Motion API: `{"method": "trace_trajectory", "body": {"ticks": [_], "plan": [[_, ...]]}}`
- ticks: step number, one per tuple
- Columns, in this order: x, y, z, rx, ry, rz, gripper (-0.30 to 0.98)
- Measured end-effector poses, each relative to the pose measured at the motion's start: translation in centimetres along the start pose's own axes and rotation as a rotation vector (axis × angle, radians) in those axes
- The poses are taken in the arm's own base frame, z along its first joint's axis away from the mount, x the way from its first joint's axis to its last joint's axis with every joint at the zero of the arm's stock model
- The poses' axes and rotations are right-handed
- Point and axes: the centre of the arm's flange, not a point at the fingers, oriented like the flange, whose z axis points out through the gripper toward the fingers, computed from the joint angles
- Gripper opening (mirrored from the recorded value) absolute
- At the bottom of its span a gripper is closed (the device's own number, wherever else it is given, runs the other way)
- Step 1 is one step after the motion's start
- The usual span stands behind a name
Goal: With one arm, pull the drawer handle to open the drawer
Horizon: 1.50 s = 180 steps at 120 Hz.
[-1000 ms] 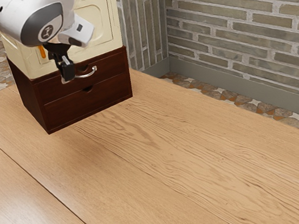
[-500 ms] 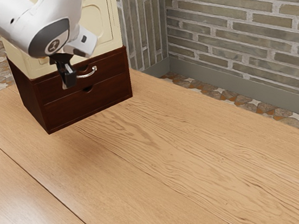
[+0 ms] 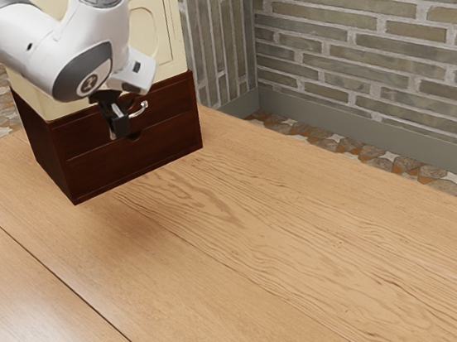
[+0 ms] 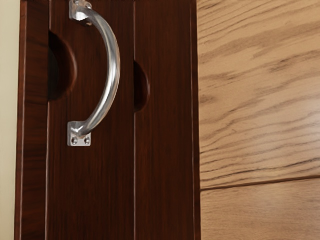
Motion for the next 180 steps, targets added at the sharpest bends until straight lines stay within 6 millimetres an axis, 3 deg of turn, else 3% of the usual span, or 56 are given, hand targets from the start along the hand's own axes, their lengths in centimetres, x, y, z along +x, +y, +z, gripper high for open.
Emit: {"method": "trace_trajectory", "body": {"ticks": [40, 76, 105, 136, 154, 180], "plan": [[0.8, 0.0, 2.1, -0.014, 0.027, -0.027, 0.69], [1.7, -0.4, 2.5, -0.006, 0.054, -0.038, 0.69], [3.2, 0.1, 4.8, -0.026, 0.055, -0.029, 0.69], [4.0, 1.0, 4.7, -0.033, 0.064, -0.015, 0.69], [4.1, 0.3, 4.5, -0.023, 0.071, -0.026, 0.69], [4.4, -0.2, 6.3, -0.028, 0.059, -0.033, 0.69]]}}
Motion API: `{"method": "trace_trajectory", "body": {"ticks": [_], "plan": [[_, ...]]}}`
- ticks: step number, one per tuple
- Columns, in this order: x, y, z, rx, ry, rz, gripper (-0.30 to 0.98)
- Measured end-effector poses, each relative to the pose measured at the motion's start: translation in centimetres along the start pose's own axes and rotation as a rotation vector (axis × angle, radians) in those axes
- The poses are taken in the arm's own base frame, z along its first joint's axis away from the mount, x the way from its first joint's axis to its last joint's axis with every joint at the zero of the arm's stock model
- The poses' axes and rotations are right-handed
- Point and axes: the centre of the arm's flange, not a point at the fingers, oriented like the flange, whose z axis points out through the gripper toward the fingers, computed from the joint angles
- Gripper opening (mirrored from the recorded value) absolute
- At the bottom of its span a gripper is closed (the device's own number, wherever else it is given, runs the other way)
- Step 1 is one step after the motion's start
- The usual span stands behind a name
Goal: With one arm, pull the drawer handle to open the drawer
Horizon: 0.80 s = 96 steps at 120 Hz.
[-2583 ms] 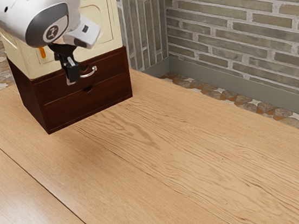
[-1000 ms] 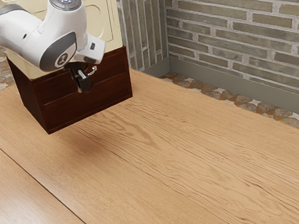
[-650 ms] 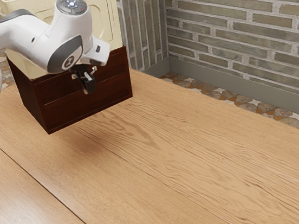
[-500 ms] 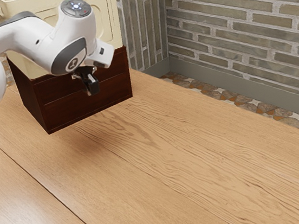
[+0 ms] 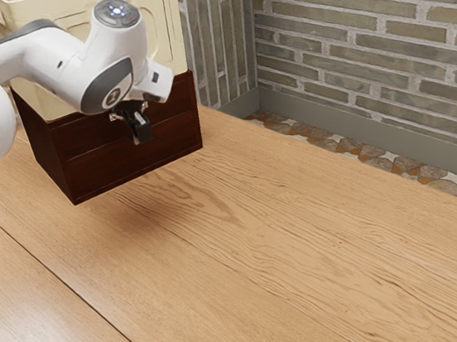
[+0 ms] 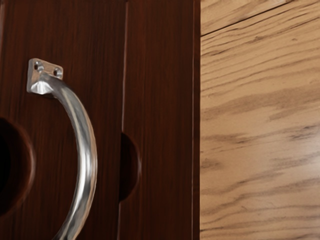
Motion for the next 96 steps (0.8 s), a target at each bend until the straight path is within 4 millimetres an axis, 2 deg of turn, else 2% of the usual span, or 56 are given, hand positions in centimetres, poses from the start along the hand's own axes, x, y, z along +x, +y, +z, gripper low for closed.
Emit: {"method": "trace_trajectory", "body": {"ticks": [27, 44, 96], "plan": [[0.6, 0.6, 0.4, -0.011, 0.006, 0.008, 0.69], [1.0, 0.1, 0.1, -0.004, 0.017, 0.002, 0.69], [1.9, 0.8, 1.9, -0.031, 0.022, 0.009, 0.69]]}}
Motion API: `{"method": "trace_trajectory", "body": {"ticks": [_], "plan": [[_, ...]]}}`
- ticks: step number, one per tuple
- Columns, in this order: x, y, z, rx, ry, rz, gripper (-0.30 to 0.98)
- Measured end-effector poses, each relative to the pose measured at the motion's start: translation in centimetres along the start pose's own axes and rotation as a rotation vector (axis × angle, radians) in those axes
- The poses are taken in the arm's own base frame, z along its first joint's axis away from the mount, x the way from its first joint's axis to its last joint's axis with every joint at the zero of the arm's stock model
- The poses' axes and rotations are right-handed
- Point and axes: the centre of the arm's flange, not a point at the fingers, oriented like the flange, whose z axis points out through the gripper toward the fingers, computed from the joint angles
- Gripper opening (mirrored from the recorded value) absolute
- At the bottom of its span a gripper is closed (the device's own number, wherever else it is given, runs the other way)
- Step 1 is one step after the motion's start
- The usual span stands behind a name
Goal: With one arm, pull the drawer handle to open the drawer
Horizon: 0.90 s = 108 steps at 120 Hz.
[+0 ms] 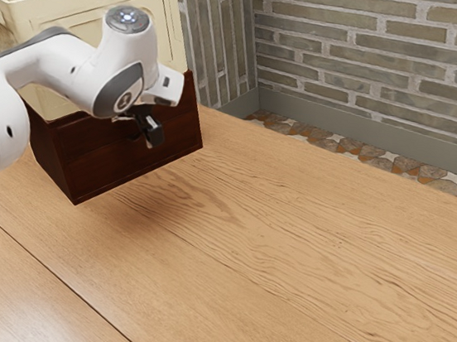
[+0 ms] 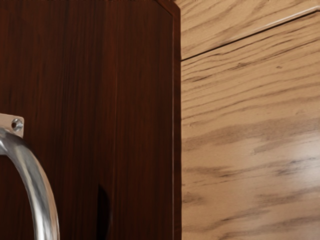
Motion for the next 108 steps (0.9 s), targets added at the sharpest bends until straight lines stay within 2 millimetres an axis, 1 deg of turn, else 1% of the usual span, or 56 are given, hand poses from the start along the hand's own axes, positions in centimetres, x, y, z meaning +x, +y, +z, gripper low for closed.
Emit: {"method": "trace_trajectory", "body": {"ticks": [8, 24, 37, 50, 62, 65, 73, 88, 108], "plan": [[0.1, 0.3, -0.1, -0.004, 0.001, 0.005, 0.68], [-0.1, 1.3, -1.5, -0.012, 0.009, 0.018, 0.65], [-0.2, 2.1, -1.7, -0.019, 0.005, 0.027, 0.69], [-0.2, 2.8, -2.0, -0.028, 0.006, 0.036, 0.67], [-0.2, 3.8, -2.2, -0.041, 0.007, 0.044, 0.73], [-0.2, 4.0, -2.3, -0.044, 0.008, 0.047, 0.7], [0.0, 4.8, -2.9, -0.051, 0.014, 0.055, 0.68], [0.0, 5.8, -4.2, -0.058, 0.026, 0.069, 0.68], [0.3, 7.2, -4.8, -0.067, 0.031, 0.089, 0.68]]}}
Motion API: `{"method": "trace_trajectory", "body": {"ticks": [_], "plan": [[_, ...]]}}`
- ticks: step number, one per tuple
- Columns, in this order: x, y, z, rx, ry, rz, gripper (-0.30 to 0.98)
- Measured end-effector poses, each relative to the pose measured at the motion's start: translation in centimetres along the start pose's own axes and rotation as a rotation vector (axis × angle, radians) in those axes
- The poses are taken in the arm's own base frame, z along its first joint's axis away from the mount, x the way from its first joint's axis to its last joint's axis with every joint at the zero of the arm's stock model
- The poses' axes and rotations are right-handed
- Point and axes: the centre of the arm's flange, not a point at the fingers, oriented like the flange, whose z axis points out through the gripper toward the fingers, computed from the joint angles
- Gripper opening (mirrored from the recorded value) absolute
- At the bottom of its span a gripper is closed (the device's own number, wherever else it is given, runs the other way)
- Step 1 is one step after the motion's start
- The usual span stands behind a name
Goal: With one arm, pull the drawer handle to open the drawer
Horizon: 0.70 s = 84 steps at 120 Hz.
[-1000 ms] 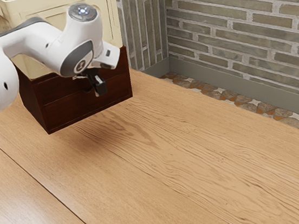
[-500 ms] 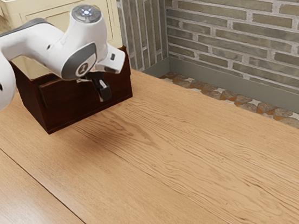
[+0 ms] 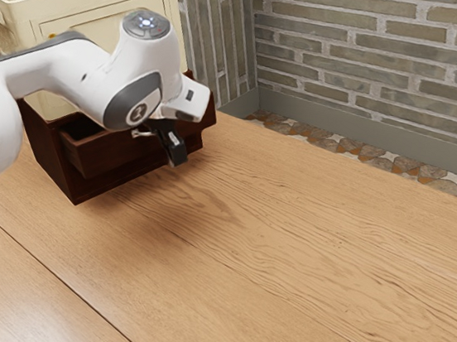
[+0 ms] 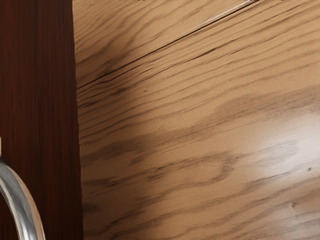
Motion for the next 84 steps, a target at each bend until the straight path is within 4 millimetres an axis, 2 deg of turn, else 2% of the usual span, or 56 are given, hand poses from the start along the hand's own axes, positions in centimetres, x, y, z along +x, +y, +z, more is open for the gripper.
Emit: {"method": "trace_trajectory", "body": {"ticks": [16, 64, 84], "plan": [[0.3, 1.1, 0.0, -0.009, -0.002, 0.015, 0.69], [0.8, 5.8, -2.7, -0.032, 0.021, 0.075, 0.68], [0.6, 5.9, -4.0, -0.029, 0.037, 0.072, 0.68]]}}
